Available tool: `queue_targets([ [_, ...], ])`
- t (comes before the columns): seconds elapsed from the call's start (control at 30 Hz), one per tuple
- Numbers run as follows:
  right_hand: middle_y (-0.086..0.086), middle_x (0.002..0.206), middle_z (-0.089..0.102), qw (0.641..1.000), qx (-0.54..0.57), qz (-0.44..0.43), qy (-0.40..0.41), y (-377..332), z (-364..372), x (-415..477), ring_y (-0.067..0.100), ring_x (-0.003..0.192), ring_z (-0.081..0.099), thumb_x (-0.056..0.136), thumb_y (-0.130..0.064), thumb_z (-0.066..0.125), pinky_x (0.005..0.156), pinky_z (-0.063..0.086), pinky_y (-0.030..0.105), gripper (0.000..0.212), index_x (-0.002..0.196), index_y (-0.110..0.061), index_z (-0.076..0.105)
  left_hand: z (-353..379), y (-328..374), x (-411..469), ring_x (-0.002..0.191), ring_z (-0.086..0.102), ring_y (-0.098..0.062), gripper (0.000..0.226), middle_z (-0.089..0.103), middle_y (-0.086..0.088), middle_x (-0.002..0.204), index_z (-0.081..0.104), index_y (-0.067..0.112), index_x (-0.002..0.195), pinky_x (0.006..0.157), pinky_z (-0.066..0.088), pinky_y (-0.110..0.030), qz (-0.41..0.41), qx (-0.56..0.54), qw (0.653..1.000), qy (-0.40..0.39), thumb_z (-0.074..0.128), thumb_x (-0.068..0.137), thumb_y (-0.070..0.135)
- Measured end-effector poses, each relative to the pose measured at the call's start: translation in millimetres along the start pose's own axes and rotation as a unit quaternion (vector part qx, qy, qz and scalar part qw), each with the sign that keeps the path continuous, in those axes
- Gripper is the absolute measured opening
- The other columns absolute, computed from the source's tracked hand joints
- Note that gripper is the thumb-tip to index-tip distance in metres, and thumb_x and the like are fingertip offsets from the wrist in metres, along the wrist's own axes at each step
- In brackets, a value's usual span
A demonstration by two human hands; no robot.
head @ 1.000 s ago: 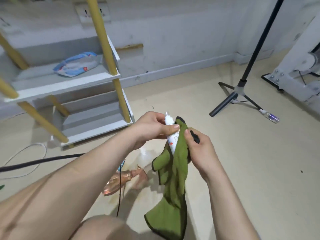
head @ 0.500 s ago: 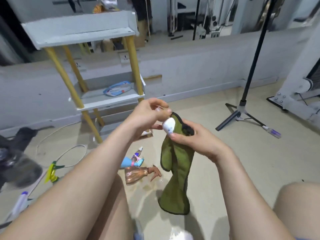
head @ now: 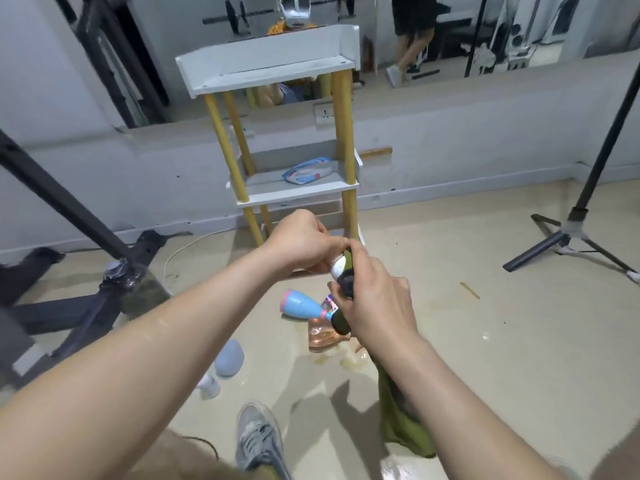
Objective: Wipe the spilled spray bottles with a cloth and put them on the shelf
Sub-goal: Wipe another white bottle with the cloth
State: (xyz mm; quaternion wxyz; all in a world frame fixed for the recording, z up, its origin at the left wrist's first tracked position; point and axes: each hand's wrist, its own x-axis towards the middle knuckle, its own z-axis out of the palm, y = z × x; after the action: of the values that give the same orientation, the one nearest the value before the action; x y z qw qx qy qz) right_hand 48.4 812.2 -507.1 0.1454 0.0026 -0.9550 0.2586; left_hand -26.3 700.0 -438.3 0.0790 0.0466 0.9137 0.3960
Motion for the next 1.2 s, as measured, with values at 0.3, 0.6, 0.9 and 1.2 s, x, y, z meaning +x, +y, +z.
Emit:
queue_targets([
  [0.3,0.006,0.105,0.075,0.846,0.431,0.037,-0.312,10,-37,39,0.020,0.097,0.071,0.088,-0.021,0.071,0.087,0.057,0.032,0.023,0.111,-0.018,0.070,-40,-37,-17,0.067,0.068,-0.011,0.013,0.072,-0.005,0.079,0.072,0.011,0.095,0.059,0.053,-0.018,0.127,-0.063,0.985,-0.100,0.073,0.086,0.020],
  [0.6,-0.007,0.109,0.060,0.998,0.033,-0.032,-0.050,-40,59,29,0.021,0.101,0.059,0.088,-0.046,0.064,0.088,0.044,0.040,0.055,0.133,-0.024,0.041,-42,-72,24,0.046,0.057,-0.018,0.036,0.064,-0.014,0.058,0.061,0.002,0.067,0.047,0.048,-0.023,0.003,-0.051,0.998,-0.035,0.076,0.083,0.031],
  [0.9,0.003,0.112,0.072,0.837,0.365,0.092,-0.397,-12,144,85,0.016,0.104,0.068,0.065,-0.086,0.056,0.101,0.050,0.048,0.086,0.117,-0.017,0.063,-62,-157,45,0.059,0.069,-0.018,0.021,0.072,-0.011,0.067,0.072,-0.004,0.090,0.059,0.057,-0.022,-0.069,-0.093,0.990,-0.083,0.073,0.085,0.017],
  [1.2,-0.005,0.087,0.063,0.914,0.244,0.136,-0.294,0,284,51,0.023,0.091,0.058,0.098,-0.055,0.040,0.084,0.045,0.039,0.039,0.096,-0.022,0.062,4,-305,63,0.051,0.062,-0.014,0.029,0.069,-0.001,0.055,0.070,0.010,0.067,0.062,0.053,-0.028,-0.136,0.011,0.991,0.004,0.069,0.085,0.032],
])
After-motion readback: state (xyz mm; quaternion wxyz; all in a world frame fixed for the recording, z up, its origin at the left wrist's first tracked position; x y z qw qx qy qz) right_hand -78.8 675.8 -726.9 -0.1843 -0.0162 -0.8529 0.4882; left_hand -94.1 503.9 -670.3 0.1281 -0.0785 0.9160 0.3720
